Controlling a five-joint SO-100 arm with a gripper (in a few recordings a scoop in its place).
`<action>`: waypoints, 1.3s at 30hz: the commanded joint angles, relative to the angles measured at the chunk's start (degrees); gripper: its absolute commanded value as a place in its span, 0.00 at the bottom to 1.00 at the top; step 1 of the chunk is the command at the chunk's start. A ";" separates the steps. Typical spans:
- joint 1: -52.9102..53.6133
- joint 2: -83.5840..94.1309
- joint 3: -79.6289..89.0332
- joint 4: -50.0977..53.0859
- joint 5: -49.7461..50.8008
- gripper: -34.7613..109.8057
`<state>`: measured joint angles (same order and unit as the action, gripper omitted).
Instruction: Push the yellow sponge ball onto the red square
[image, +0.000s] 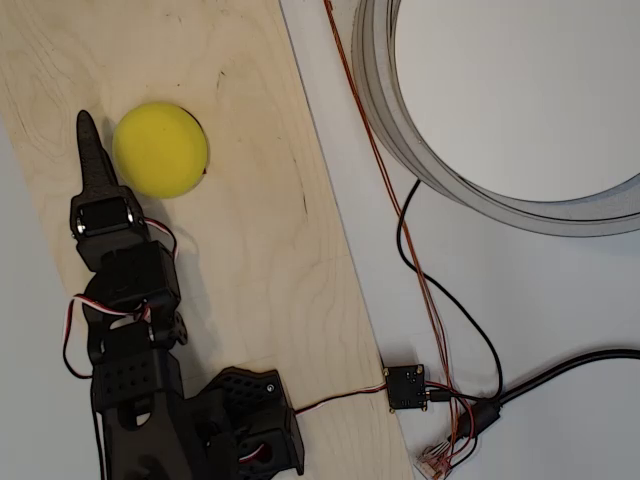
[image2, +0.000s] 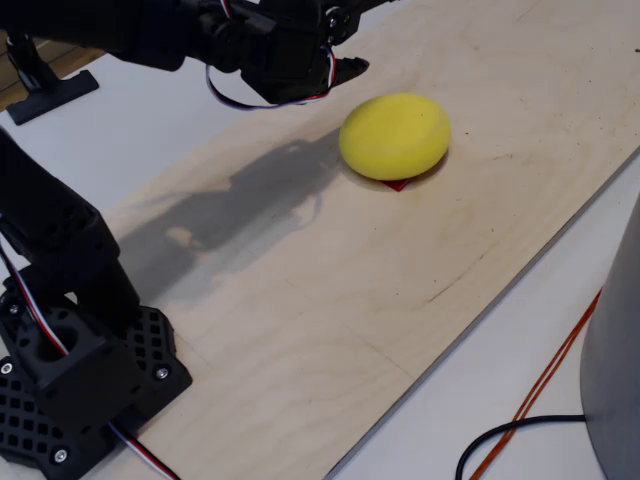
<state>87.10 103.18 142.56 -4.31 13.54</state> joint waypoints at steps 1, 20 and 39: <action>1.41 3.87 -4.83 -1.76 -3.16 0.48; 5.36 8.00 -11.51 -17.40 -13.27 0.43; 5.27 11.87 -9.05 -19.42 -18.19 0.50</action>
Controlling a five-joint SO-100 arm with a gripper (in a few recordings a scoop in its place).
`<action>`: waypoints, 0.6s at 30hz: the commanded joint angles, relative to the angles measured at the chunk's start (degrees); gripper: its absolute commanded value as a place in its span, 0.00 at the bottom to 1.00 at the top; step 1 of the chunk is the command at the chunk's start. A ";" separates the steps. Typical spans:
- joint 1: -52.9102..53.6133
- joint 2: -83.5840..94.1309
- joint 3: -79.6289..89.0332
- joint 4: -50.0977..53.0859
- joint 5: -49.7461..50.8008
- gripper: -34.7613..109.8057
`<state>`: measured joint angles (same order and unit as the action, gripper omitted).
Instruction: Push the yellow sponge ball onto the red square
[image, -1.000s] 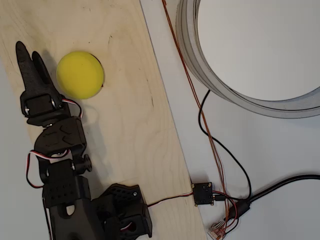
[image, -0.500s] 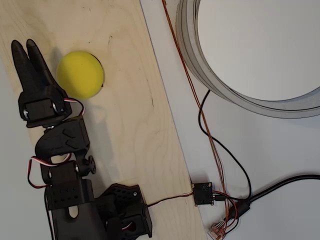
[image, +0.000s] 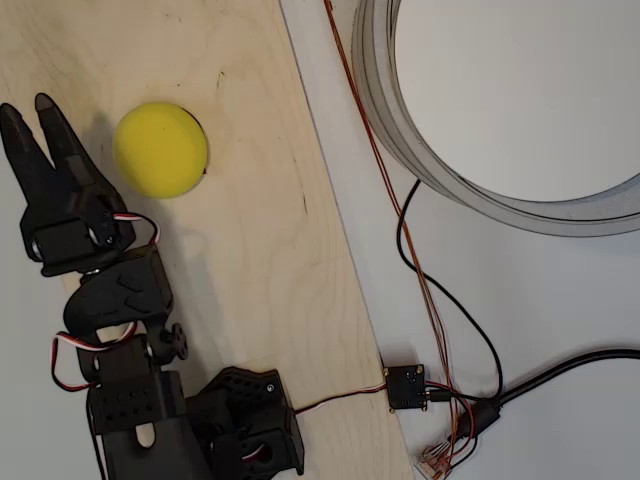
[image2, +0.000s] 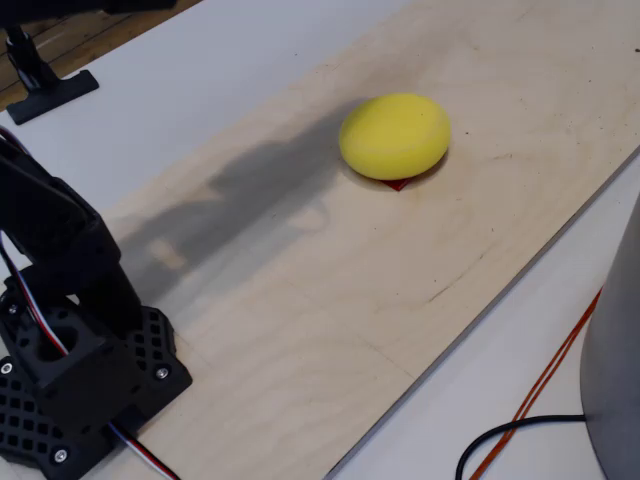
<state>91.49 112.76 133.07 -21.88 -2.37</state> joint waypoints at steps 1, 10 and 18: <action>1.14 2.20 0.53 -2.55 -2.29 0.49; 3.87 -0.88 2.90 -8.96 10.20 0.24; 0.09 -0.44 12.22 -21.62 -0.09 0.45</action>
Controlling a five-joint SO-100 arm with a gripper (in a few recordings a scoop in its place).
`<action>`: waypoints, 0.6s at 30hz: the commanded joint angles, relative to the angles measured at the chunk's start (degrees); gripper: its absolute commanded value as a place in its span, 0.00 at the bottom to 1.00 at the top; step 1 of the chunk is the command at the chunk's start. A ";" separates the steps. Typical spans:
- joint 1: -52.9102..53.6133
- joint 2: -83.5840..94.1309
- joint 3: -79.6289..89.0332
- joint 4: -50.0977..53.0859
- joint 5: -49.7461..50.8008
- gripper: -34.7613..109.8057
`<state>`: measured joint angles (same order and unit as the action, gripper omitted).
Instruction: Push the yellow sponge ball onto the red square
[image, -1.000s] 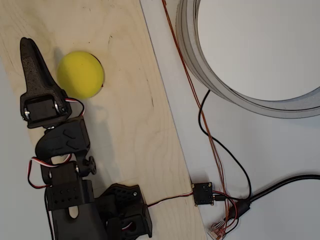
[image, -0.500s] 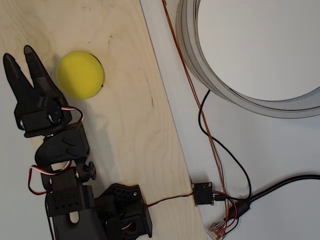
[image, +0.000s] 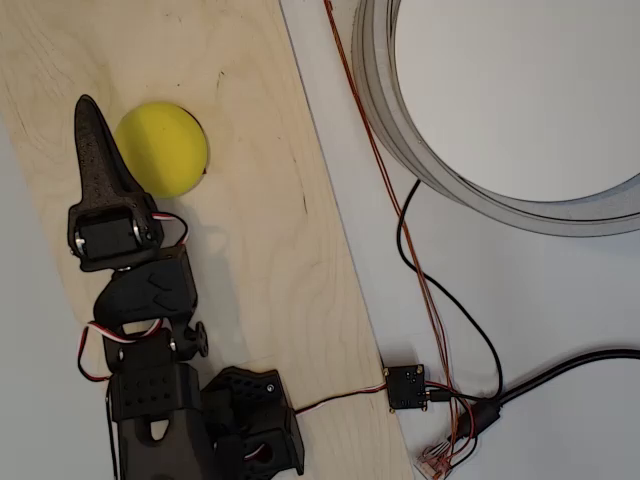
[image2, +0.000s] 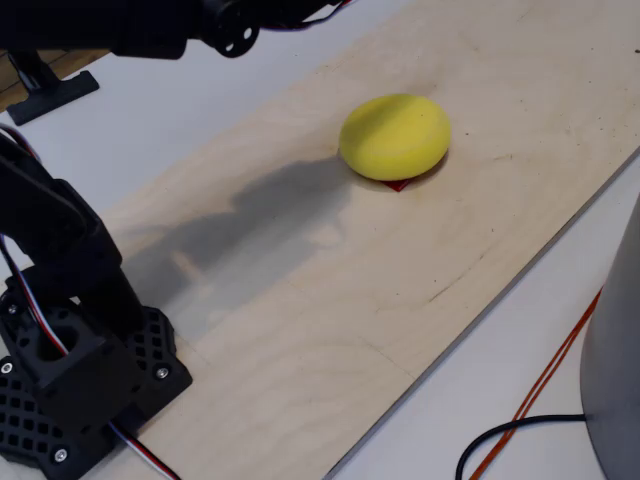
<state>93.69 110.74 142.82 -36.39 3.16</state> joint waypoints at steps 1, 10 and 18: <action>-2.72 1.93 3.34 -7.38 -6.86 0.46; -1.58 2.81 2.81 -7.38 -7.12 0.41; -0.53 3.78 -3.60 1.32 -2.11 0.24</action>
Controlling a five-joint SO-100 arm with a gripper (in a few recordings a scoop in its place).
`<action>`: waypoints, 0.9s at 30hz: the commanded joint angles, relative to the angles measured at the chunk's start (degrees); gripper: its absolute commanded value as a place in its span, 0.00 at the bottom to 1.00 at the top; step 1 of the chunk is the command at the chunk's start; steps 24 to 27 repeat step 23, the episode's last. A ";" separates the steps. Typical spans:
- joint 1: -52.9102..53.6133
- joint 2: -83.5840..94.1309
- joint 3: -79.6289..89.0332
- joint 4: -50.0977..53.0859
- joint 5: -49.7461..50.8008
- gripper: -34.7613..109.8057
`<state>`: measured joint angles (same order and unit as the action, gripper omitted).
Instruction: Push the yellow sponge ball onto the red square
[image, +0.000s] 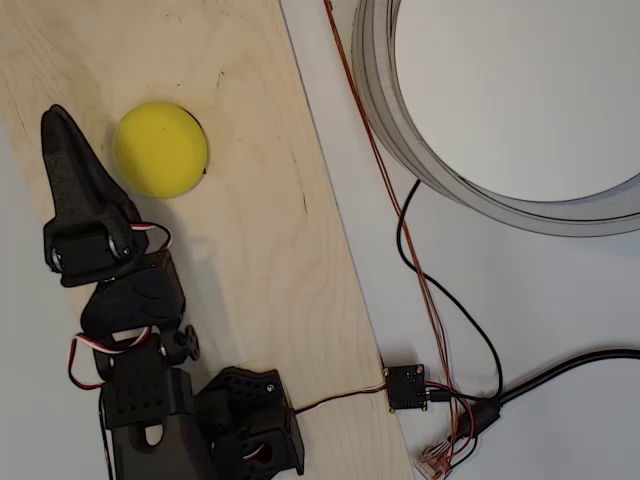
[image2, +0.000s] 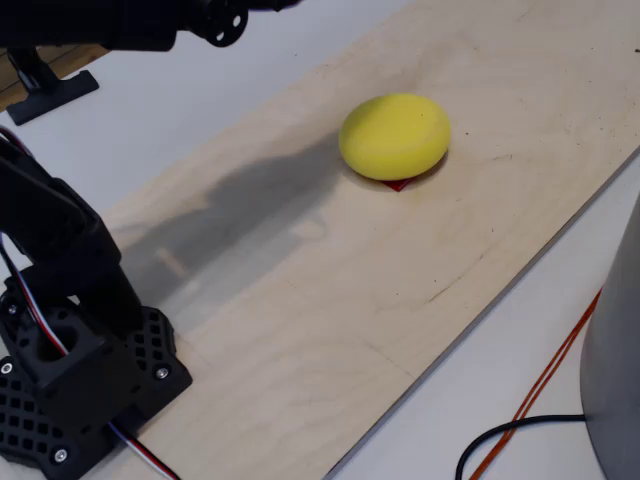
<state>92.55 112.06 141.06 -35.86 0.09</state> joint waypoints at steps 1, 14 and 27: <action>0.62 2.46 -1.76 0.79 1.05 0.24; 0.53 1.14 -2.20 0.79 -0.09 0.24; 0.53 1.58 -1.23 0.79 -0.79 0.24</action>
